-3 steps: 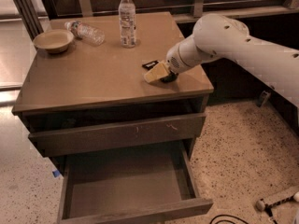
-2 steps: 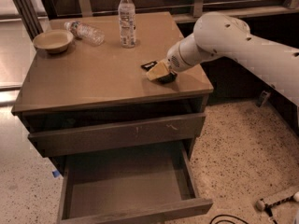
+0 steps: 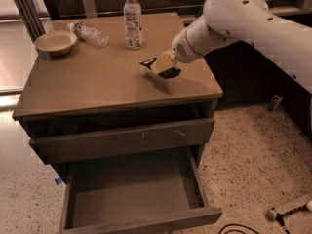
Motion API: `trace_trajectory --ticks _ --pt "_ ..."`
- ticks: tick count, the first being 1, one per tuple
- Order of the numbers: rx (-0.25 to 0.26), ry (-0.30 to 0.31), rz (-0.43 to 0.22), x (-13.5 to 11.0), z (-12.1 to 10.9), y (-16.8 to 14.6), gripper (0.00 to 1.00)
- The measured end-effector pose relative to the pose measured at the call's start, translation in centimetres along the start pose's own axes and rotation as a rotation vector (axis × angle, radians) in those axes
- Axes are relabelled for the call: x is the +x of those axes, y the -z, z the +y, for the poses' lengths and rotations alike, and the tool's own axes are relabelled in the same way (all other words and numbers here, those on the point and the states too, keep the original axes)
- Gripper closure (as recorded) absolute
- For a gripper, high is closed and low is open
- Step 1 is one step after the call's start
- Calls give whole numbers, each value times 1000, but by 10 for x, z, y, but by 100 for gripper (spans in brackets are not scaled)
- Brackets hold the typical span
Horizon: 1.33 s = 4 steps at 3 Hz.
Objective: Place rxbar chocolate into middle drawer
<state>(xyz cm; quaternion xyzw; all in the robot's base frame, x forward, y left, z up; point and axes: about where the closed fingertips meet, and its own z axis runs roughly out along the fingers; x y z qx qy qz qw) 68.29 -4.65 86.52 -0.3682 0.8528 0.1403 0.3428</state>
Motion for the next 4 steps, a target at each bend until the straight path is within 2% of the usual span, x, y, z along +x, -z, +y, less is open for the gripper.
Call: trace_trajectory --ticks 1,2,3,4 --pt "-38 67 -12 1 8 11 100" --pt "-162 157 -38 12 28 47 100" --pt "-282 279 -47 33 43 94 100" --pt "-345 366 -7 49 56 98 100"
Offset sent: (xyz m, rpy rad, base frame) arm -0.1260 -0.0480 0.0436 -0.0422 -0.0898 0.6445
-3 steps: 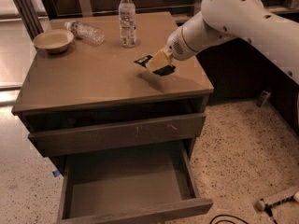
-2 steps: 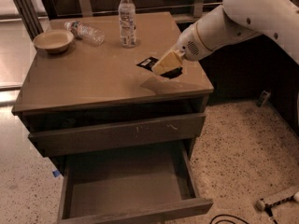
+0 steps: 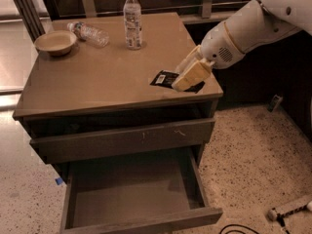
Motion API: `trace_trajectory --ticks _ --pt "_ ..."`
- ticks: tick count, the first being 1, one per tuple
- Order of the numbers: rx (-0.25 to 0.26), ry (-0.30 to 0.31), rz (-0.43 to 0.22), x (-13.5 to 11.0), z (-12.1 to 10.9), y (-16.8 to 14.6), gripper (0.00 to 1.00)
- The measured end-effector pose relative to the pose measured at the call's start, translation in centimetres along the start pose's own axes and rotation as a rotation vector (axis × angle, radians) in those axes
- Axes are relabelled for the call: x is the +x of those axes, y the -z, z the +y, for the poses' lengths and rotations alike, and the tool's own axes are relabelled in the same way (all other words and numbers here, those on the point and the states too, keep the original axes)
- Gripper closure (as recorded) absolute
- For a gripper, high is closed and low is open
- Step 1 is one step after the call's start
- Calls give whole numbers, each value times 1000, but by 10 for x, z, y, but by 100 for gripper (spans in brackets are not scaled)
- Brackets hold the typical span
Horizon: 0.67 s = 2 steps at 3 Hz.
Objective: Place rxbar chocolate into middle drawer
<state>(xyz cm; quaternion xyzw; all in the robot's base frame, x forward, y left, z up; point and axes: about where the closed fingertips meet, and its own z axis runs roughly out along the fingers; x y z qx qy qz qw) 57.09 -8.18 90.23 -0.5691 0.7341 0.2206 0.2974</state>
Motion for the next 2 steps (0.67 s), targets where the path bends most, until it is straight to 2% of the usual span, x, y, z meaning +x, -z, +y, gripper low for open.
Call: trace_trajectory --ticks 1,2 --pt "20 31 7 1 -2 -5 100" --pt "52 83 0 10 11 -11 100"
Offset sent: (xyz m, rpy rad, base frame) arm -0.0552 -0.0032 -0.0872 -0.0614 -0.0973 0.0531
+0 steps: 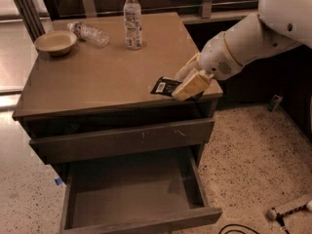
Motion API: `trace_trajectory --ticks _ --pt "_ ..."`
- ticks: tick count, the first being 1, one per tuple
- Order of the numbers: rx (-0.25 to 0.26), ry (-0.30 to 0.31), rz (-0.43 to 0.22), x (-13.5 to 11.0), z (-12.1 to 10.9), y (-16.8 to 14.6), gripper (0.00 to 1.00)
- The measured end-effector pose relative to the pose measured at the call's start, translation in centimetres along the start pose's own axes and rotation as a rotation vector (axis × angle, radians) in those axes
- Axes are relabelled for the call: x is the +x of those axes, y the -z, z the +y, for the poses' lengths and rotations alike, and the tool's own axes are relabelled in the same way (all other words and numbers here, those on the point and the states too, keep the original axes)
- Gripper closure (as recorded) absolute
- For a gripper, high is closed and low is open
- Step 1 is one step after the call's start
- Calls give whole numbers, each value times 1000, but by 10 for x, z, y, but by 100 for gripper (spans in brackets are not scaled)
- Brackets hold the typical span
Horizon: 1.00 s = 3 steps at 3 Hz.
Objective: Place rxbar chocolate into middle drawer
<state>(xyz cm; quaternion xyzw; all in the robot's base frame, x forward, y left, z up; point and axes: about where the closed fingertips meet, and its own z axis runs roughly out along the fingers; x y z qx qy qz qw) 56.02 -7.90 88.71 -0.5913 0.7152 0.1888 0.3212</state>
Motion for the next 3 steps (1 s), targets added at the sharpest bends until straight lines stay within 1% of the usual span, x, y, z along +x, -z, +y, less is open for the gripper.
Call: trace_trajectory --ticks 1,2,3 --pt "-27 3 41 43 34 -32 100" --pt "-95 -17 62 77 65 -66 100" --pt "-167 -30 38 118 85 -109 100"
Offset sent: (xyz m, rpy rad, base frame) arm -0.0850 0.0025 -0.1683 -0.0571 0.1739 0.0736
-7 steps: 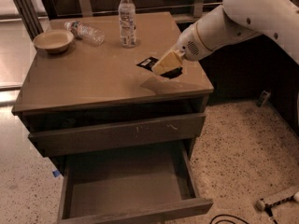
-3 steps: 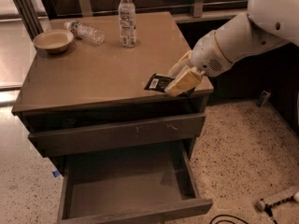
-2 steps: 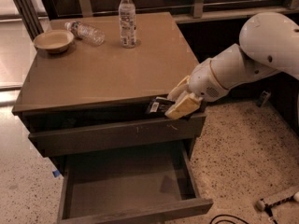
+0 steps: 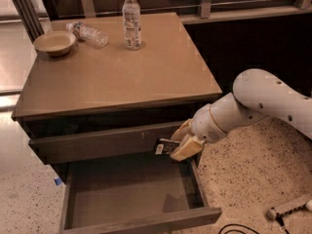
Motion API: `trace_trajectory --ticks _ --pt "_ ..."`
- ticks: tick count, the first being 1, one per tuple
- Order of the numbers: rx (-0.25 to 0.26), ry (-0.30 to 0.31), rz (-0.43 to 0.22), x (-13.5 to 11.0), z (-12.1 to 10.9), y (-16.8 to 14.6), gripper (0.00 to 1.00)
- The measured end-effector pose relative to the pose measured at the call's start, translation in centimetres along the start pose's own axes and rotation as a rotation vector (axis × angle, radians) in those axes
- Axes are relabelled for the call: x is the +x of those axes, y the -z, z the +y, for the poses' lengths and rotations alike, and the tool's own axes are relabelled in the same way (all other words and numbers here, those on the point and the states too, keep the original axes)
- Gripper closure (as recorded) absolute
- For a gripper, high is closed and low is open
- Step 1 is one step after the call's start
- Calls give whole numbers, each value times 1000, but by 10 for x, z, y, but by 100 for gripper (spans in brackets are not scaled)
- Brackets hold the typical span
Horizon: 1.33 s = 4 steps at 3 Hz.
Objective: Place rxbar chocolate into middle drawer
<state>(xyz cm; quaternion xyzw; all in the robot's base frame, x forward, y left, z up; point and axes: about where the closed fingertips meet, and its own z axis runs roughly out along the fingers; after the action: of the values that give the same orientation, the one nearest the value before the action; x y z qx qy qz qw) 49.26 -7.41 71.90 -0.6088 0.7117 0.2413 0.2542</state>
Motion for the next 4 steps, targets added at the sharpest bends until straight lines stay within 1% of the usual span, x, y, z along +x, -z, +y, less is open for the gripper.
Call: trace_trajectory --ticks 1,2,3,4 --pt "0 5 5 1 0 -1 100" --pt "32 44 -3 11 -4 -20 100" --pt "59 103 -66 26 -10 -74 100" --pt "38 119 -108 48 -18 -135 100"
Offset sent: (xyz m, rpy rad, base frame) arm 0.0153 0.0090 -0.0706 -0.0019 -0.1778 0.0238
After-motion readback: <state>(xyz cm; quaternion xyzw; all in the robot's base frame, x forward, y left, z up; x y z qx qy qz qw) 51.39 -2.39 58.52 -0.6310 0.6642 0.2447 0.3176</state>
